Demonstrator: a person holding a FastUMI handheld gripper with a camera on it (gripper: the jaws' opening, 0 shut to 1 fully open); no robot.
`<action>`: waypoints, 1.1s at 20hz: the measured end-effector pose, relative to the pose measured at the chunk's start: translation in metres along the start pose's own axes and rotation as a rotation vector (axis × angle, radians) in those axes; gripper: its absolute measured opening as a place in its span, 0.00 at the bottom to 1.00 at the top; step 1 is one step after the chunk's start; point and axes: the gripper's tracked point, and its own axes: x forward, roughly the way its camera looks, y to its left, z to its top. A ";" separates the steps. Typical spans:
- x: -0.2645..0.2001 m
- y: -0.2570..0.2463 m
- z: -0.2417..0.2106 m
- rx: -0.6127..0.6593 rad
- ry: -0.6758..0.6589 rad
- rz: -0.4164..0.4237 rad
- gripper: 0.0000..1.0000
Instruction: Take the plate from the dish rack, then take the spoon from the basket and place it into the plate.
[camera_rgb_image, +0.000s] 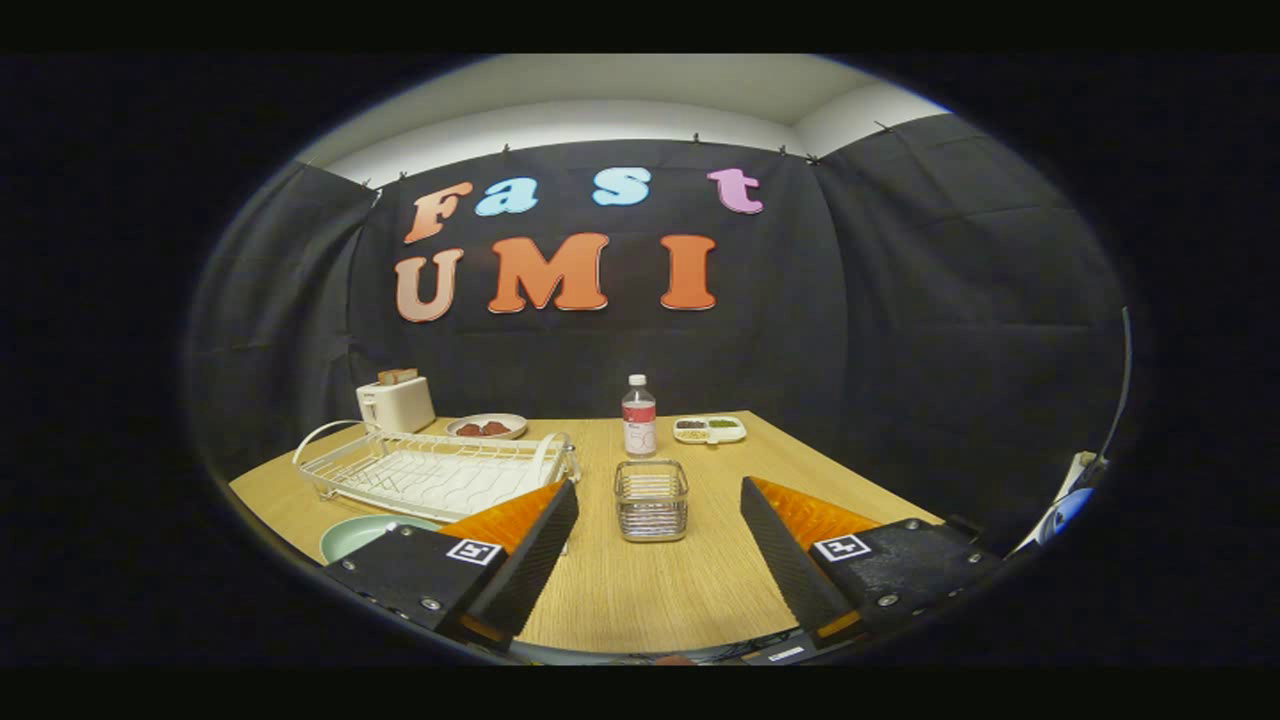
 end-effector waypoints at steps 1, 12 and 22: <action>0.000 -0.002 0.000 0.000 -0.003 -0.005 0.97; -0.003 0.002 0.006 -0.008 -0.023 -0.006 0.97; -0.007 0.003 0.006 -0.006 -0.026 -0.007 0.98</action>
